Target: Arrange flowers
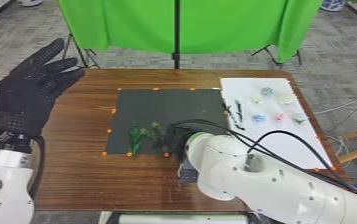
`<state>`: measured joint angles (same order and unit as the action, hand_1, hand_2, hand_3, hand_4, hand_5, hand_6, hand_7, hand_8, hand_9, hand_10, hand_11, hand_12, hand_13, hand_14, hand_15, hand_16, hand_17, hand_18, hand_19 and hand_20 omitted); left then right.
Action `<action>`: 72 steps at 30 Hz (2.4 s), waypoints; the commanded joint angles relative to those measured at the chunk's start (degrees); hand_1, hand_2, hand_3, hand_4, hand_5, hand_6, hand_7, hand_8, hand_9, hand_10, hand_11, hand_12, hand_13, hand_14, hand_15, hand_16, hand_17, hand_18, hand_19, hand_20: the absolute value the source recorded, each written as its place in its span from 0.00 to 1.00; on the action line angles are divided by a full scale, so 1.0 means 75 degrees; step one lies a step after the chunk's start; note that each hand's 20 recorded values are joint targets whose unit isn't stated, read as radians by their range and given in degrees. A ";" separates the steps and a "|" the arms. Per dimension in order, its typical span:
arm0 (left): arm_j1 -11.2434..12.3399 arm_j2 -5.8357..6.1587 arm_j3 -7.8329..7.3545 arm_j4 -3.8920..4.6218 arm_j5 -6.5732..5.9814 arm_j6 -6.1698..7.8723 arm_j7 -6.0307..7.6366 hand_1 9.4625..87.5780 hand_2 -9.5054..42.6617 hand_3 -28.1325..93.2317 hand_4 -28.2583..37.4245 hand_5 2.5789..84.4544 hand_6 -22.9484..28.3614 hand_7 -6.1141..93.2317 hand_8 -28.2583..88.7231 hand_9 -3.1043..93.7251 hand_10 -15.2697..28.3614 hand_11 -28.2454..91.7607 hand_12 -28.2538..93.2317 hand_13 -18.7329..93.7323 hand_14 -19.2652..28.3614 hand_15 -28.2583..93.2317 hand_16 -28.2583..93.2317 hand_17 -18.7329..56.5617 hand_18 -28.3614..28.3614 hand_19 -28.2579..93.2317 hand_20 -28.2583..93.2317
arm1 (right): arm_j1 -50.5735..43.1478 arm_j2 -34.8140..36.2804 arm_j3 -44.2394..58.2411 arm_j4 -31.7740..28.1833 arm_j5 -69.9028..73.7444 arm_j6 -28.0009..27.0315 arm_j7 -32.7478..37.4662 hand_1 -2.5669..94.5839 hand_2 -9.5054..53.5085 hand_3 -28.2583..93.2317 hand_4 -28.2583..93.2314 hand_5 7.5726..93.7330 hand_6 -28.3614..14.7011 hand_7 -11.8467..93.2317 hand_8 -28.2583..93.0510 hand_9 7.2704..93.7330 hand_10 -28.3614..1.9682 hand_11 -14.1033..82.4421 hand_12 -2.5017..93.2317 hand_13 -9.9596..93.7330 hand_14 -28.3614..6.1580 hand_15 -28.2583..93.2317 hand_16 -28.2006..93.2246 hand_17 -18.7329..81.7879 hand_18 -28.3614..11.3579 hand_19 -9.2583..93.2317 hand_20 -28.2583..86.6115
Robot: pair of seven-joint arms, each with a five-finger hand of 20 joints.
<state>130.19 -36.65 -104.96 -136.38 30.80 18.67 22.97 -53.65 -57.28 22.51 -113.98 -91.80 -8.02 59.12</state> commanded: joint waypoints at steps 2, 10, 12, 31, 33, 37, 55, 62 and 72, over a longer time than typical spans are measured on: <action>0.0448 -0.0274 -0.0248 -0.0057 0.0052 0.0064 -0.0140 0.15 0.33 0.87 0.00 0.38 0.60 0.18 0.17 0.35 0.78 0.46 0.32 0.37 0.95 0.63 0.16 0.13 0.87 0.67 0.30 | -0.0104 0.0618 -0.0001 -0.0554 -0.0830 0.0581 -0.0111 0.19 0.34 0.81 0.08 0.76 0.46 0.22 0.15 0.99 0.40 0.44 0.21 0.95 0.50 0.69 0.37 0.76 0.19 1.00 0.53; 0.0868 -0.0370 -0.0415 -0.0159 0.0028 0.0148 0.0028 0.15 0.32 0.87 0.00 0.38 0.60 0.18 0.17 0.35 0.78 0.46 0.32 0.37 0.95 0.63 0.16 0.13 0.87 0.67 0.30 | -0.0857 0.1579 0.1277 -0.1252 -0.0717 0.1049 -0.0658 0.20 0.32 0.82 0.07 0.81 0.49 0.25 0.15 1.00 0.42 0.45 0.21 0.98 0.53 0.68 0.38 0.78 0.21 1.00 0.53; 0.0908 -0.0346 -0.0364 -0.0165 0.0006 0.0200 0.0139 0.15 0.32 0.87 0.00 0.38 0.60 0.18 0.17 0.34 0.78 0.45 0.32 0.37 0.95 0.63 0.16 0.13 0.87 0.67 0.30 | -0.1030 0.1840 0.1564 -0.1318 -0.0803 0.1445 -0.0670 0.20 0.32 0.82 0.07 0.81 0.49 0.26 0.15 1.00 0.42 0.45 0.21 0.98 0.53 0.68 0.38 0.79 0.22 1.00 0.53; 0.0650 -0.0371 -0.0044 -0.0113 0.0023 0.0157 0.0211 0.15 0.33 0.87 0.00 0.38 0.60 0.18 0.17 0.35 0.78 0.45 0.32 0.37 0.95 0.63 0.16 0.13 0.87 0.67 0.30 | 0.0745 0.1683 0.0256 0.1418 -0.1341 0.1634 0.0500 0.28 0.17 0.80 0.07 0.60 0.43 0.23 0.15 0.83 0.28 0.39 0.19 0.86 0.37 0.64 0.34 0.73 0.25 1.00 0.11; 0.0603 -0.0394 0.0018 -0.0110 0.0061 0.0137 0.0182 0.15 0.33 0.87 0.00 0.38 0.60 0.18 0.17 0.35 0.78 0.45 0.32 0.37 0.95 0.63 0.16 0.13 0.87 0.67 0.30 | 0.0849 0.1667 0.0041 0.1499 -0.1660 0.1769 0.0599 0.29 0.16 0.80 0.07 0.60 0.43 0.23 0.15 0.83 0.28 0.40 0.19 0.87 0.38 0.64 0.34 0.74 0.26 1.00 0.12; 0.0627 -0.0424 -0.0004 -0.0127 0.0070 0.0136 0.0155 0.15 0.32 0.87 0.00 0.38 0.60 0.18 0.17 0.34 0.78 0.45 0.32 0.37 0.95 0.63 0.16 0.13 0.87 0.67 0.30 | 0.0924 0.1651 -0.0075 0.1609 -0.1754 0.1746 0.0694 0.29 0.15 0.79 0.07 0.59 0.43 0.23 0.15 0.84 0.28 0.40 0.19 0.87 0.39 0.64 0.34 0.75 0.26 1.00 0.13; 0.0337 -0.0678 0.0080 -0.0057 0.0213 -0.0068 -0.0153 0.15 0.32 0.87 0.00 0.38 0.60 0.17 0.17 0.35 0.78 0.45 0.32 0.37 0.95 0.62 0.16 0.13 0.87 0.67 0.30 | 0.1270 0.1387 -0.0854 0.2442 -0.1689 0.1066 0.0962 0.30 0.11 0.78 0.07 0.58 0.40 0.22 0.16 0.84 0.30 0.41 0.19 0.88 0.42 0.65 0.34 0.75 0.27 1.00 0.15; 0.0253 -0.0683 0.0110 -0.0036 0.0216 -0.0125 -0.0181 0.15 0.32 0.87 0.00 0.38 0.60 0.18 0.17 0.35 0.78 0.45 0.32 0.37 0.95 0.62 0.16 0.13 0.87 0.67 0.30 | 0.1469 0.1318 -0.1550 0.2876 -0.2152 0.1389 0.1008 0.42 0.04 0.80 0.05 0.68 0.51 0.25 0.15 0.88 0.43 0.42 0.19 0.89 0.50 0.64 0.35 0.76 0.31 1.00 0.14; 0.0375 -0.0732 0.0079 -0.0063 0.0206 -0.0103 -0.0149 0.15 0.32 0.87 0.00 0.38 0.60 0.18 0.17 0.35 0.78 0.45 0.32 0.37 0.95 0.62 0.16 0.13 0.87 0.67 0.30 | 0.1604 0.1549 -0.1886 0.3029 -0.2687 0.2139 0.0941 0.60 0.00 0.79 0.00 0.87 0.64 0.31 0.27 0.99 0.62 0.41 0.21 0.96 0.64 0.61 0.38 0.81 0.43 1.00 0.18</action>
<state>131.99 -41.26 -104.38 -137.08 32.01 18.36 22.30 -40.56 -47.31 10.13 -91.88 -110.16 5.86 66.09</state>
